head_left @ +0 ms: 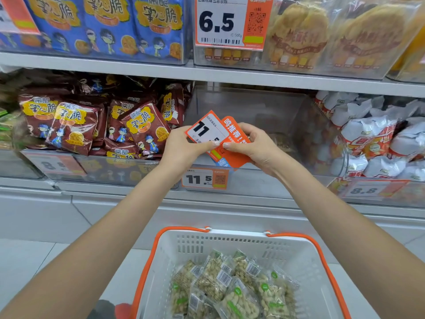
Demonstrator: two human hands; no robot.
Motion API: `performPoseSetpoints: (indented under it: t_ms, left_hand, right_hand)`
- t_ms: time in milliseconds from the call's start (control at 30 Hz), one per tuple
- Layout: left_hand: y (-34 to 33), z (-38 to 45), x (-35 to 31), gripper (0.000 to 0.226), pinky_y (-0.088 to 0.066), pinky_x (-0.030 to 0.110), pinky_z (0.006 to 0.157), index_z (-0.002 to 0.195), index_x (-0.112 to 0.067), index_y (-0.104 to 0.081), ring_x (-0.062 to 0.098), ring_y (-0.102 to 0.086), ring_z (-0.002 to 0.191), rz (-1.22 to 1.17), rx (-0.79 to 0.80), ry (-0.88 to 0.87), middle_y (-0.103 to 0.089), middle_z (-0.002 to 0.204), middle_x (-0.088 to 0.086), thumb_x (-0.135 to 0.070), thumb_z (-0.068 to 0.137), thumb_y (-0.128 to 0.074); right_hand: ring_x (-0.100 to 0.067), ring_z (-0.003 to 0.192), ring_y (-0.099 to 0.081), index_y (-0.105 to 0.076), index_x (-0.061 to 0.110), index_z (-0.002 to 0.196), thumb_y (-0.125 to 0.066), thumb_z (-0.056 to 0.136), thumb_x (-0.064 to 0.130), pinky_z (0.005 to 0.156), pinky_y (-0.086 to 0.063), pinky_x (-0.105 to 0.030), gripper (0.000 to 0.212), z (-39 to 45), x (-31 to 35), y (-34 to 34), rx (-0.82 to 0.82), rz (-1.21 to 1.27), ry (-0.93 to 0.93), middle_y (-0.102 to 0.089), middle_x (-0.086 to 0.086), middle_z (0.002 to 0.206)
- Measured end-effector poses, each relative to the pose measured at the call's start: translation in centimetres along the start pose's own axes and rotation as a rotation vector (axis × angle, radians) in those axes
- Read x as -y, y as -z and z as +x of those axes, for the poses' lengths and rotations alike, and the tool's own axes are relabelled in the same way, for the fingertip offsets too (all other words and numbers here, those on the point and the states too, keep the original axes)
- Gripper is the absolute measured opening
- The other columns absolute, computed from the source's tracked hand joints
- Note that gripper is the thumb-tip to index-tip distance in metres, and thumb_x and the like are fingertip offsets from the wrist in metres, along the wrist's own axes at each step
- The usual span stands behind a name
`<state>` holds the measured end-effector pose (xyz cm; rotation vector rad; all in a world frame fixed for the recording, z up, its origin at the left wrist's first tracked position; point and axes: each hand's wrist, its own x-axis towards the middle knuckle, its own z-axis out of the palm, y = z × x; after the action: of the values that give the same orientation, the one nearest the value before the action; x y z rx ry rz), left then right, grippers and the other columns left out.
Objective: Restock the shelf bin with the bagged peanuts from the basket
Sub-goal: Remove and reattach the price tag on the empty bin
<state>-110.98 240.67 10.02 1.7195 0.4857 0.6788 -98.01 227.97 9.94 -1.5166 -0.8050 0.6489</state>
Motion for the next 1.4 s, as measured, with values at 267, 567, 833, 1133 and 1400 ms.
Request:
performPoseSetpoints:
  t_ms: [267, 567, 833, 1133, 1400]
  left_hand:
    - [2.3, -0.4, -1.9, 0.006, -0.059, 0.029, 0.066, 0.093, -0.020, -0.067, 0.014, -0.071, 0.079, 0.089, 0.069, -0.055, -0.074, 0.086, -0.001, -0.019, 0.087, -0.066]
    - [5.5, -1.1, -1.7, 0.019, -0.048, 0.021, 0.061, 0.082, -0.021, -0.056, -0.006, -0.063, 0.068, 0.729, 0.231, -0.161, -0.066, 0.070, -0.014, -0.015, 0.078, -0.074]
    - [5.4, -1.6, -0.8, 0.007, -0.053, 0.037, 0.077, 0.093, -0.020, -0.064, 0.014, -0.064, 0.086, 0.833, 0.276, -0.268, -0.070, 0.091, -0.005, -0.018, 0.087, -0.063]
    - [6.5, -1.9, -1.8, 0.011, -0.056, 0.039, 0.081, 0.089, -0.007, -0.072, 0.010, -0.069, 0.082, 0.590, 0.266, -0.190, -0.073, 0.088, -0.002, -0.010, 0.079, -0.074]
    - [5.3, -2.1, -1.1, 0.012, -0.056, 0.031, 0.074, 0.089, -0.017, -0.074, 0.008, -0.067, 0.078, 0.697, 0.182, -0.222, -0.073, 0.086, -0.003, -0.021, 0.078, -0.075]
  right_hand:
    - [-0.003, 0.069, -0.064, -0.065, 0.015, 0.088, -0.077, 0.077, 0.011, 0.065, -0.054, -0.019, 0.016, -0.7, 1.3, 1.2, -0.114, -0.252, 0.107, -0.068, -0.001, 0.085]
    - [-0.005, 0.070, -0.062, -0.065, 0.019, 0.083, -0.071, 0.084, 0.019, 0.066, -0.051, -0.022, 0.006, -1.3, 2.9, 1.3, -0.062, -0.374, 0.191, -0.066, 0.002, 0.080]
    - [-0.005, 0.072, -0.064, -0.066, 0.018, 0.087, -0.068, 0.087, 0.023, 0.066, -0.053, -0.019, 0.004, -1.8, 3.8, -0.3, -0.013, -0.411, 0.209, -0.067, 0.006, 0.082]
    - [0.004, 0.067, -0.066, -0.066, 0.015, 0.090, -0.067, 0.088, 0.020, 0.061, -0.053, -0.014, 0.006, -1.5, 4.6, -1.7, -0.077, -0.321, 0.270, -0.067, 0.009, 0.081]
    - [0.000, 0.070, -0.067, -0.066, 0.018, 0.091, -0.066, 0.088, 0.026, 0.062, -0.054, -0.016, 0.009, -1.5, 4.5, -1.8, -0.035, -0.407, 0.235, -0.068, 0.010, 0.084]
